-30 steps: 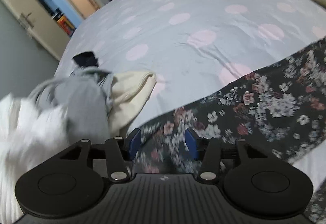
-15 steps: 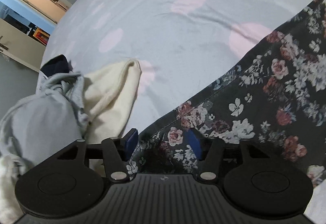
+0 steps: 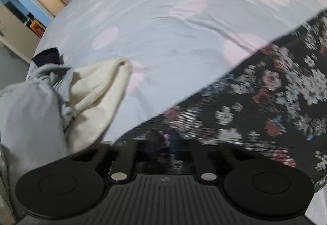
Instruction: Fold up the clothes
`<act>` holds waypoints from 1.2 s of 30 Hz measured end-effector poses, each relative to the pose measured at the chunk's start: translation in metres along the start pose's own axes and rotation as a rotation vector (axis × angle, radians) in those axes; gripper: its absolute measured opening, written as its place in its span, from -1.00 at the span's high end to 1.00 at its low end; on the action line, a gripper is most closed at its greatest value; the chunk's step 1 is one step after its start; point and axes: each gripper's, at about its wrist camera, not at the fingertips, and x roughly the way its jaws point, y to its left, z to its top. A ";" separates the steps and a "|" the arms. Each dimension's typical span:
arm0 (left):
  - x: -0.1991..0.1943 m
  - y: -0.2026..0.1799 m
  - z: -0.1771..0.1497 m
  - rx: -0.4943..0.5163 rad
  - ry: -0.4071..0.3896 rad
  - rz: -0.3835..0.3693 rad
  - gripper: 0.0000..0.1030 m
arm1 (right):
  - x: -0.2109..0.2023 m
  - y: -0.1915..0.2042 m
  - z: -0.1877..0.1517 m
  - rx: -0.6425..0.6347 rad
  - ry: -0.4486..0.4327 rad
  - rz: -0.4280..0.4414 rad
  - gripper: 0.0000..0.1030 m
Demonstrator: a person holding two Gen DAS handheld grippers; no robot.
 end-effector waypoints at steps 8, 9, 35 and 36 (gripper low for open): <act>-0.027 0.007 0.008 -0.085 -0.074 0.164 1.00 | -0.064 -0.003 0.012 0.004 -0.217 0.018 0.71; -0.033 0.014 0.010 -0.103 -0.091 0.191 1.00 | -0.072 -0.003 0.014 -0.002 -0.248 0.021 0.71; -0.004 0.040 -0.010 -0.141 -0.029 -0.002 0.69 | -0.045 0.014 0.022 -0.029 -0.296 -0.063 0.71; -0.009 0.040 -0.009 -0.150 -0.049 0.022 0.69 | -0.044 0.015 0.022 -0.028 -0.298 -0.068 0.70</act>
